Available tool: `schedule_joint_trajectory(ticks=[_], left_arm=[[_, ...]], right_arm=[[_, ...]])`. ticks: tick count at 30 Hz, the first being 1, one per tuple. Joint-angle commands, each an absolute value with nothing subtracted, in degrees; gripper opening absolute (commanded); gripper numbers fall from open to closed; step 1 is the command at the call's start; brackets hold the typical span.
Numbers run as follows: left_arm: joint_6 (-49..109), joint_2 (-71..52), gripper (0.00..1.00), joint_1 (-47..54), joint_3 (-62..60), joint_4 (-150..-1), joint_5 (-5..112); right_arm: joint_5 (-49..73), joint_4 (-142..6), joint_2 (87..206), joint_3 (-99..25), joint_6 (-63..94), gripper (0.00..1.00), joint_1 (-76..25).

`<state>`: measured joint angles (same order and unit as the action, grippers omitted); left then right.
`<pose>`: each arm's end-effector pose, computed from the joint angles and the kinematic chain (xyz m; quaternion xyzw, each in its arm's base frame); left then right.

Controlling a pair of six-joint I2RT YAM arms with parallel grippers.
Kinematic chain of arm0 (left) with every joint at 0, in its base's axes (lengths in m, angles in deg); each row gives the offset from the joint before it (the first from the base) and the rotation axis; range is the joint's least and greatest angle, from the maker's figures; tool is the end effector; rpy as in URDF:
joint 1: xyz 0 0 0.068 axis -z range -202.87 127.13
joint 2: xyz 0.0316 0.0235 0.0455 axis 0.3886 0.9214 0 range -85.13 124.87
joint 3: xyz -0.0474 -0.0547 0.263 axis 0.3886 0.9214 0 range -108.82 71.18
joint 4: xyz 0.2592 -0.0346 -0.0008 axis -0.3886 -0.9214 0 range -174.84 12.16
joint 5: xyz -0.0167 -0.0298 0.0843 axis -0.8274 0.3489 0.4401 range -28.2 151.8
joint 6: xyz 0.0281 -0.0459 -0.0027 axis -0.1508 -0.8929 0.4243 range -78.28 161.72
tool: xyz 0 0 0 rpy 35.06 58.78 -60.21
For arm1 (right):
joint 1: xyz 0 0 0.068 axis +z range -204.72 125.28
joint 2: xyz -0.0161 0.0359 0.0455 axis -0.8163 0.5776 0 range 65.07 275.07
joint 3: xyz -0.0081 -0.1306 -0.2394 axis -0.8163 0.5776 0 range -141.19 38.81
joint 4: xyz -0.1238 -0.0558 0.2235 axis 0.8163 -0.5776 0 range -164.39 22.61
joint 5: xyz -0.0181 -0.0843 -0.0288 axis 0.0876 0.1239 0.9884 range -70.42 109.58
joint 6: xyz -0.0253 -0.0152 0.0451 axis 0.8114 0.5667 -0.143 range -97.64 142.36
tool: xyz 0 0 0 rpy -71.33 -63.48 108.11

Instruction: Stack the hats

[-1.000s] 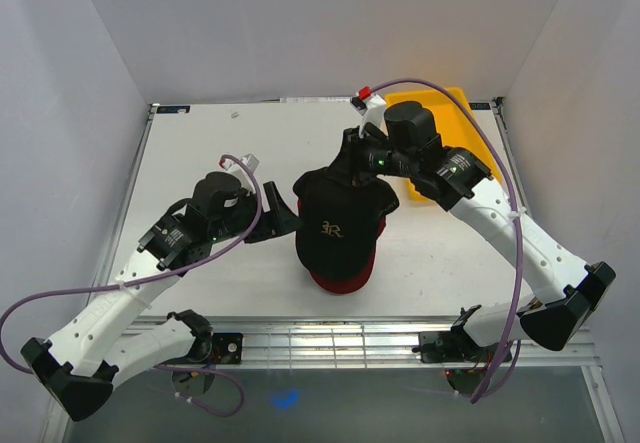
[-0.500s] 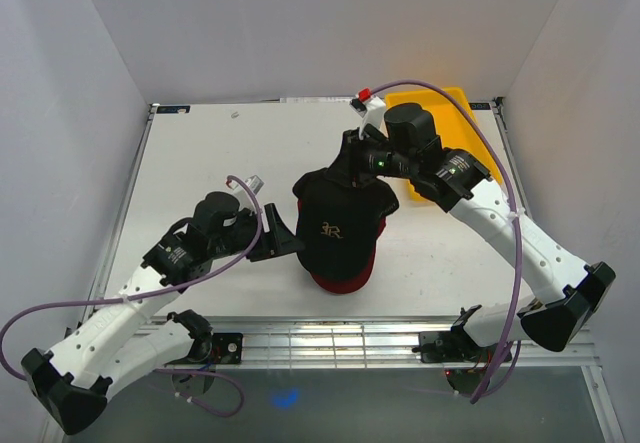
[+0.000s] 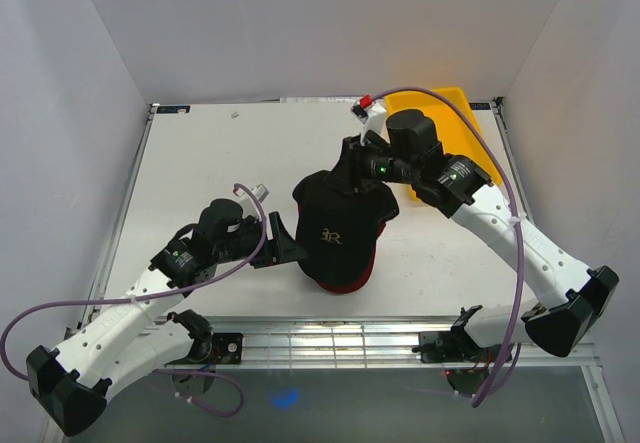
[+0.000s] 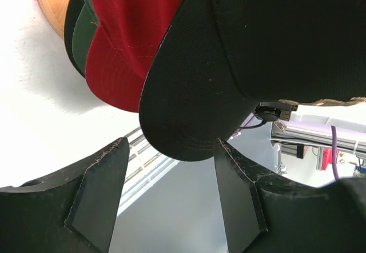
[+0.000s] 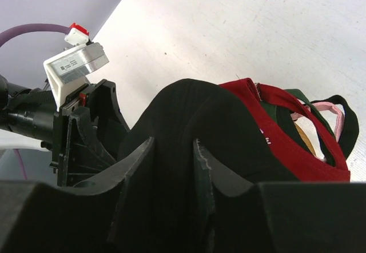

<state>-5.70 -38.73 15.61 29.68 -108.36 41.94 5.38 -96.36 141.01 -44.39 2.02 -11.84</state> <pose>0.1294 -0.1183 0.2813 0.0106 0.8789 -0.4199 0.2261 0.2082 0.2052 0.4200 -0.2285 0.7919 0.3790 0.4208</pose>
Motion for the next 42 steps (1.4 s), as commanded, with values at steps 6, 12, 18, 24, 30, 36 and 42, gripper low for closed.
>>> schedule_joint_trajectory(ticks=[6,12,18,24,30,36,42], left_arm=[[-6.09,-38.98,0.69,15.81,28.38,-108.51,42.02],[-5.04,-37.93,0.67,15.81,24.95,-113.25,46.49],[-4.77,-37.93,0.61,15.72,21.35,-117.2,50.46],[-3.37,-38.37,0.52,15.81,16.95,-114.76,48.71],[-3.98,-35.74,0.61,15.81,14.49,-108.69,43.17],[-5.74,-34.94,0.62,15.81,17.9,-104.47,38.34],[-7.67,-36.61,0.58,15.72,22.83,-103.59,36.31]], right_arm=[[4.11,-93.76,137.41,-41.35,3.99,0.44,-11.12],[3.67,-93.67,137.23,-40.73,4.7,0.52,-10.95],[3.32,-93.14,137.49,-40.2,4.78,0.55,-10.6],[3.4,-92.71,137.49,-39.59,4.7,0.61,-10.33],[3.93,-91.91,137.23,-38.62,4.26,0.63,-10.24],[4.37,-91.56,137.32,-38.53,3.91,0.62,-10.16],[4.9,-91.39,137.41,-38.45,3.82,0.64,-10.16]])
